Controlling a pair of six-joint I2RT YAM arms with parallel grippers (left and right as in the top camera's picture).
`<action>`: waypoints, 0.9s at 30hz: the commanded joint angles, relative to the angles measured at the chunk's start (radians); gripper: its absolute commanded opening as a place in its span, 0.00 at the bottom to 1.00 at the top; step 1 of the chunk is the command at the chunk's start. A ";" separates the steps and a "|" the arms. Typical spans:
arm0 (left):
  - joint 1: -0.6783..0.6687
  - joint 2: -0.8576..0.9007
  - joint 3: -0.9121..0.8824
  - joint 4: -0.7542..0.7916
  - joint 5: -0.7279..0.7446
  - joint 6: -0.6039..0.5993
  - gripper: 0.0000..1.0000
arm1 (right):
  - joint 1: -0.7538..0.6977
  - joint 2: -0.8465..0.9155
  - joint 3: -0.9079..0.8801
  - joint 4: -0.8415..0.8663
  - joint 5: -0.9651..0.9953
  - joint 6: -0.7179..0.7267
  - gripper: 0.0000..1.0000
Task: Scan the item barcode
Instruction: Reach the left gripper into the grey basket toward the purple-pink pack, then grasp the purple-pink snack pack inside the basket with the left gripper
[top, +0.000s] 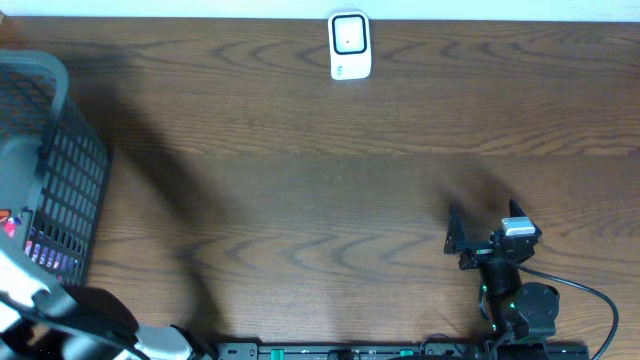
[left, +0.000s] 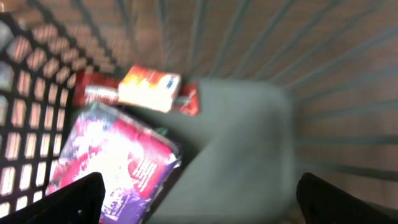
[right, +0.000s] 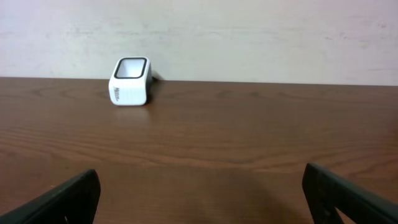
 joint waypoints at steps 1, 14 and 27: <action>0.005 0.104 -0.042 -0.021 -0.054 -0.087 0.98 | -0.008 -0.005 -0.001 -0.004 -0.006 0.000 0.99; 0.005 0.311 -0.042 -0.132 -0.058 -0.027 0.98 | -0.008 -0.005 -0.001 -0.004 -0.006 0.000 0.99; 0.005 0.394 -0.050 -0.176 -0.062 -0.038 0.84 | -0.008 -0.005 -0.001 -0.004 -0.006 0.000 0.99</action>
